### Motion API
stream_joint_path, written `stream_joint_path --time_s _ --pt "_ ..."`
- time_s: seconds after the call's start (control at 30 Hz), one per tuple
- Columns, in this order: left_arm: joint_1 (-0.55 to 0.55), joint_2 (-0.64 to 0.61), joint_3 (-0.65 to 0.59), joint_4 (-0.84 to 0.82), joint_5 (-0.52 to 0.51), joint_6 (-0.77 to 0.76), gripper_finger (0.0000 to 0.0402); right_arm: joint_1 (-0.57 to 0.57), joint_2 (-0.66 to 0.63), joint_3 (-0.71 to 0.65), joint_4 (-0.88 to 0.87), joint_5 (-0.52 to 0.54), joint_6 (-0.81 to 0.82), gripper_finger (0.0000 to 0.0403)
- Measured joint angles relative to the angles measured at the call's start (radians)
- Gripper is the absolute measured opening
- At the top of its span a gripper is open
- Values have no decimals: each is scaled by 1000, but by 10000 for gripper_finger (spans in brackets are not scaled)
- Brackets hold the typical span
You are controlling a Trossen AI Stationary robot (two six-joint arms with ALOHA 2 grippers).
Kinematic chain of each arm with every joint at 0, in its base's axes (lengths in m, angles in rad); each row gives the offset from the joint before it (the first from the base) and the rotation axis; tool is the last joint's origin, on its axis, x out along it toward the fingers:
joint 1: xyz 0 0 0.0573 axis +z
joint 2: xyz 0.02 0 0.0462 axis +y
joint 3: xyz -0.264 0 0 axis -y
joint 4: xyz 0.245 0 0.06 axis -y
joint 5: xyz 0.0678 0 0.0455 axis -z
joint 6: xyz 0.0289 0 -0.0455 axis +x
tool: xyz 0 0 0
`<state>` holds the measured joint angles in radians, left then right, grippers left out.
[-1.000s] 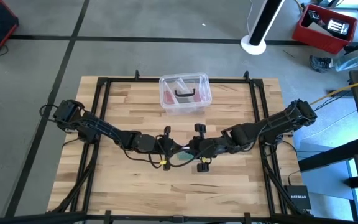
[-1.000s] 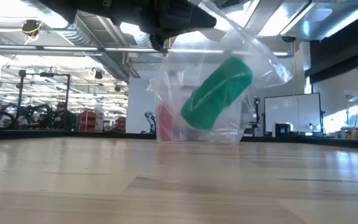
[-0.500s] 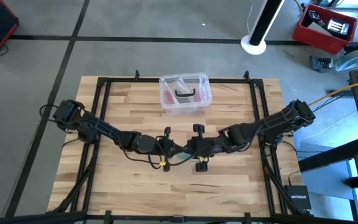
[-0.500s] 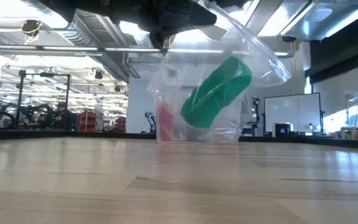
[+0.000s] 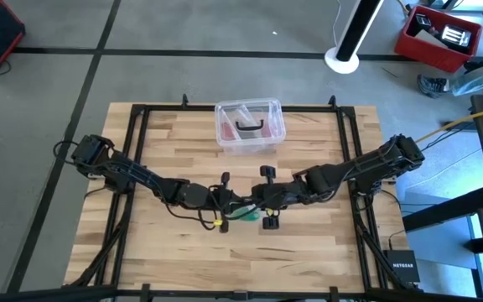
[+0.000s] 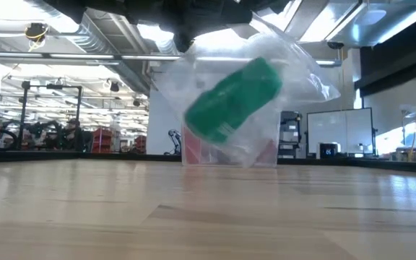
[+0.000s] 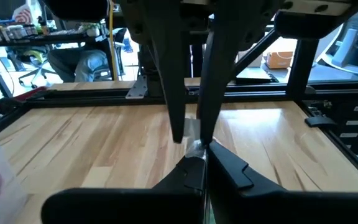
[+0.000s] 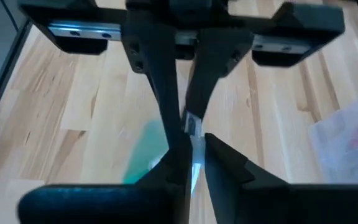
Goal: Roll bandage
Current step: Close the transparent zip lock bag
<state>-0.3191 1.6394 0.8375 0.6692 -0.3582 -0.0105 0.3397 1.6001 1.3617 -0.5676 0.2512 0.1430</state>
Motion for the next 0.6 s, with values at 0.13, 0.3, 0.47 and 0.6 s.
stream_joint_path --time_s 0.13,0.3,0.47,0.6 --pt "0 0 0 2 -2 11 0 0 0 0 -22 -2 11 34" --pt "-3 1 -1 -13 -23 23 0 0 3 -34 -5 -20 43 20" --pt "-2 3 -3 -21 -27 27 0 0 2 -89 20 -32 92 28" --pt "-3 3 -3 -19 -30 31 0 0 3 -105 32 -55 97 26"
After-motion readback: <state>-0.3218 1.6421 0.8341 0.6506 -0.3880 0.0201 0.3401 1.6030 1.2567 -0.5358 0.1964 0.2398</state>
